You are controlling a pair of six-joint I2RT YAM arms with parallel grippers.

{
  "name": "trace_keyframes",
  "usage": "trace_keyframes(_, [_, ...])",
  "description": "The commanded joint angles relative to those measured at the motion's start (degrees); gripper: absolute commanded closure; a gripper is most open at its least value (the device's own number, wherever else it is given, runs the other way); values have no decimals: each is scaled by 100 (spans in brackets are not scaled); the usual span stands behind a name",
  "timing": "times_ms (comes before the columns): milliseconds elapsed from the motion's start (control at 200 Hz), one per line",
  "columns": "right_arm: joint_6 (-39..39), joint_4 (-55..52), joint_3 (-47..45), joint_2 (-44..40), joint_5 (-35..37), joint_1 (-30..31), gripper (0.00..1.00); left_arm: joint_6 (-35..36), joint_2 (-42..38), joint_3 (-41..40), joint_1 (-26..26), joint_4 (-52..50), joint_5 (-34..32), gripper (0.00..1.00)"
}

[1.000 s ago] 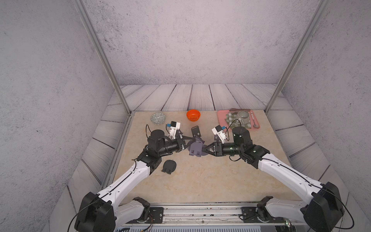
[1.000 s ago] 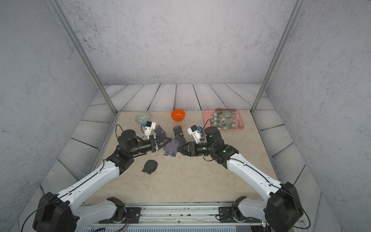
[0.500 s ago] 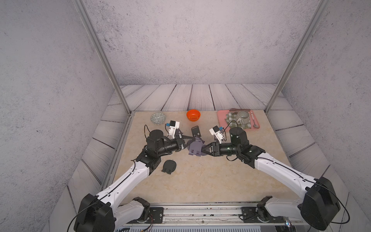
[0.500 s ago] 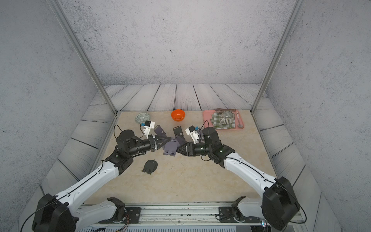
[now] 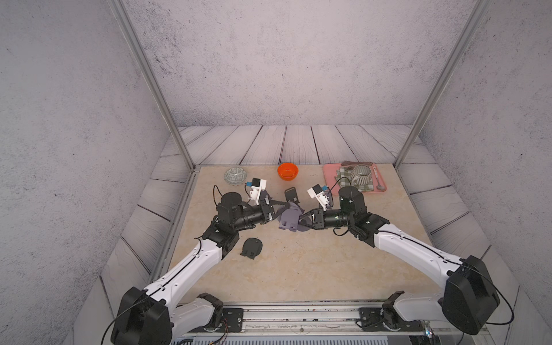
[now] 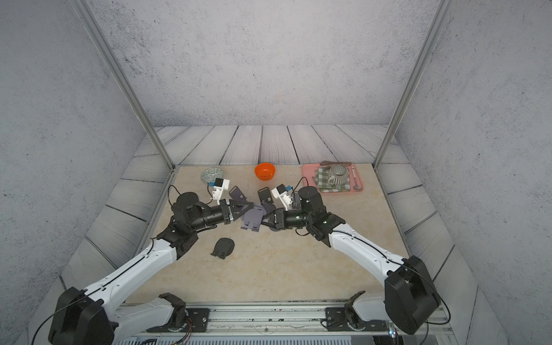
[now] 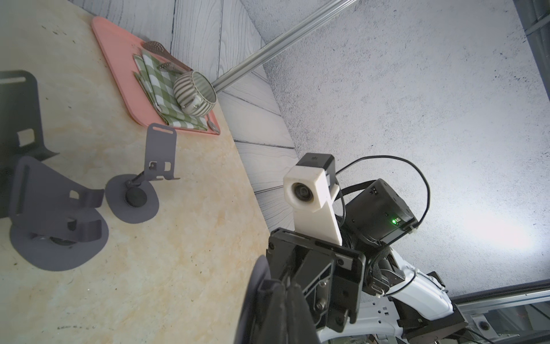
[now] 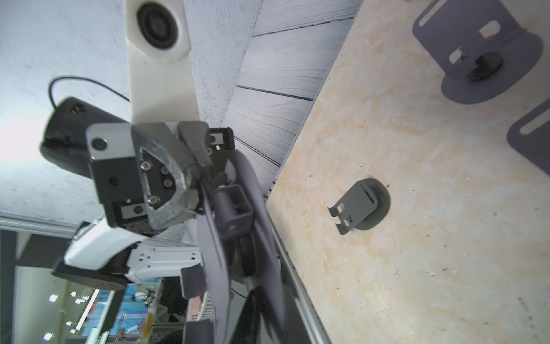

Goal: Open the phone stand

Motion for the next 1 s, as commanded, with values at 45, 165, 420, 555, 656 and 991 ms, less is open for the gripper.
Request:
trace_keyframes(45, [18,158,166,143,-8,76,100,-25,-51,72,-122,341,365,100])
trace_keyframes(165, [-88,-127,191,67,-192,65,100,320,-188,173,-116,-94,391,100])
trace_keyframes(420, [-2049,-2874,1161,88,-382,21,100,948,-266,578,-129,-1134,1074,100])
trace_keyframes(555, [-2468,-3250,1582,296,-638,9,100,987,-202,604,-177,-1181,1302,93])
trace_keyframes(656, [-2824,-3631,1895,390,-597,7,100,1140,-161,768,-213,-1438,1443,83])
trace_keyframes(991, [-3364,-4469,2588,657,-636,13,100,1636,-44,1096,-231,-2220,1679,71])
